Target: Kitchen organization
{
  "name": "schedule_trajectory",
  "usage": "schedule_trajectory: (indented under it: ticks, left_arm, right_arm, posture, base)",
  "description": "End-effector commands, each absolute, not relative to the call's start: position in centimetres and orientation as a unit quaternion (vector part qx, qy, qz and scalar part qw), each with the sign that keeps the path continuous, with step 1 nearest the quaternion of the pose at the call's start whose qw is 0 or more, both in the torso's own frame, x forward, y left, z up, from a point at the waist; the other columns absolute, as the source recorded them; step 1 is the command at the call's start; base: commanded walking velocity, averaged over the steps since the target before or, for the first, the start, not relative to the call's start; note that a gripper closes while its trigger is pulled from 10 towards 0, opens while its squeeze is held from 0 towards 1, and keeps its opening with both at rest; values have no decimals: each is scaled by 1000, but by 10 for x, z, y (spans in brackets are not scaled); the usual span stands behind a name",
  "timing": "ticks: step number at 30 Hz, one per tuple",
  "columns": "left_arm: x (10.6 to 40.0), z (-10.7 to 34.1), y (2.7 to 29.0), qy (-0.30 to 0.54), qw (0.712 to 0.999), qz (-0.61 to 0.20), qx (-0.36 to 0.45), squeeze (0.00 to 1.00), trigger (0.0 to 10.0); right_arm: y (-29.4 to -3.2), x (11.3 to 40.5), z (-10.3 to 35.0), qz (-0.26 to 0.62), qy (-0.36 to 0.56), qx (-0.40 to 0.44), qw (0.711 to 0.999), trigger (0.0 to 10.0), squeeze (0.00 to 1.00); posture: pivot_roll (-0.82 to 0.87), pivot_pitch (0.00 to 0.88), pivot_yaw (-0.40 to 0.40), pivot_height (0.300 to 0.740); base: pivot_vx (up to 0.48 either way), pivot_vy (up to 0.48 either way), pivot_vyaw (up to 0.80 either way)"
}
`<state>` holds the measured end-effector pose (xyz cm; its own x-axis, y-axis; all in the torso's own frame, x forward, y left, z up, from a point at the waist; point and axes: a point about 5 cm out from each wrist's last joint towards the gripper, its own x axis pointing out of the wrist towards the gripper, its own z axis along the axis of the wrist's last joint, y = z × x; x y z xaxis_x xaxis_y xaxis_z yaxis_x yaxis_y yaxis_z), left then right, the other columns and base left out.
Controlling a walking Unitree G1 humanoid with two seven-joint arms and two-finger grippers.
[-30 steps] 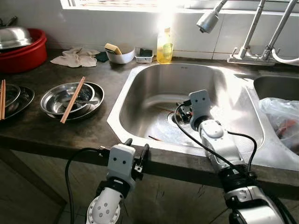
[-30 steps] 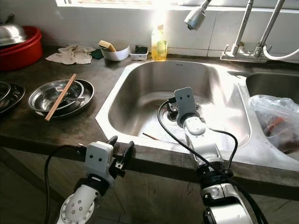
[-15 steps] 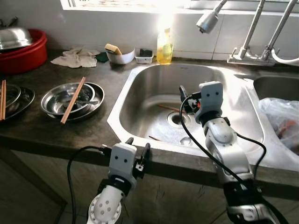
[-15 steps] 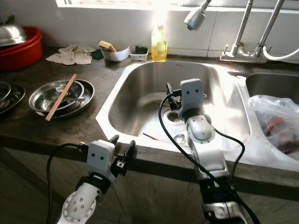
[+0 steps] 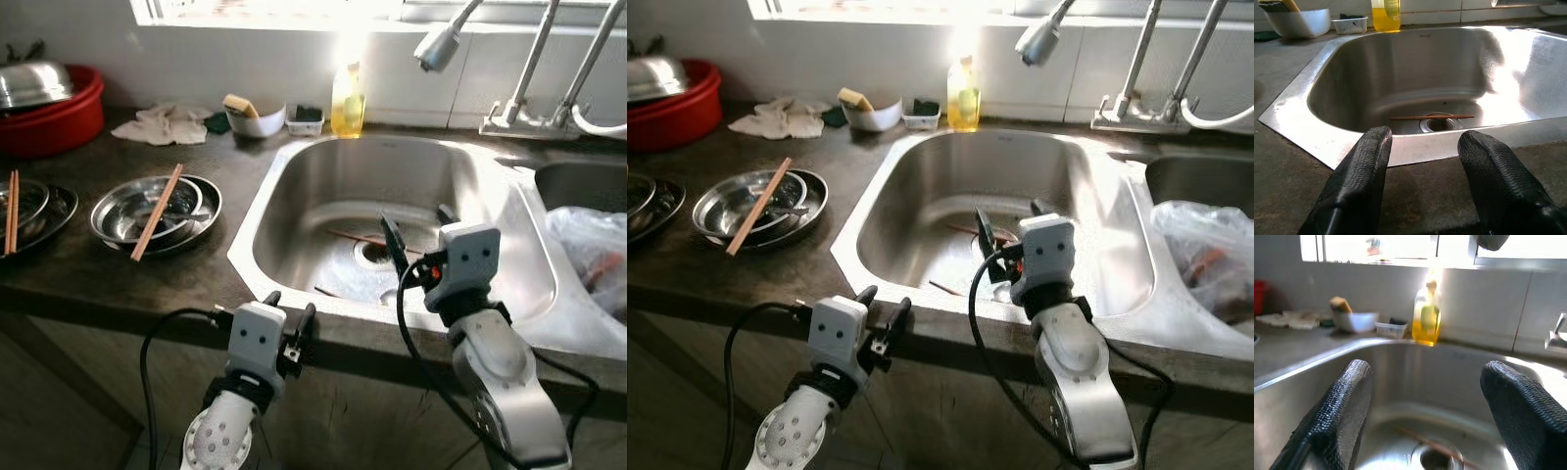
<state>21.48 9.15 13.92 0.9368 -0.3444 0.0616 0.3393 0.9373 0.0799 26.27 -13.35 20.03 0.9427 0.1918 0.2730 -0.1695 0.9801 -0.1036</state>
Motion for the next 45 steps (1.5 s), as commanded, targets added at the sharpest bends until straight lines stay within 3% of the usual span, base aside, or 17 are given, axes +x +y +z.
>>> schedule_trajectory:
  ticks: [1,13,45]
  left_arm:
    - [212,142,90,-43,982,-179,30,0,10000]
    - [210,138,94,-40,983,-170,55,0,10000]
    - [211,135,91,-35,983,-174,55,0,10000]
  right_arm:
    - [-130,255,205,106,-150,-33,982,10000,0]
    - [-131,244,199,119,-132,-20,984,10000,0]
    - [-125,248,193,108,-115,-17,987,10000,0]
  posture:
    - [67,61,4,740]
    - [65,51,-1,740]
    - [69,62,1,740]
  base:
    - [0,0,0]
    - [0,0,0]
    - [-252,0,0]
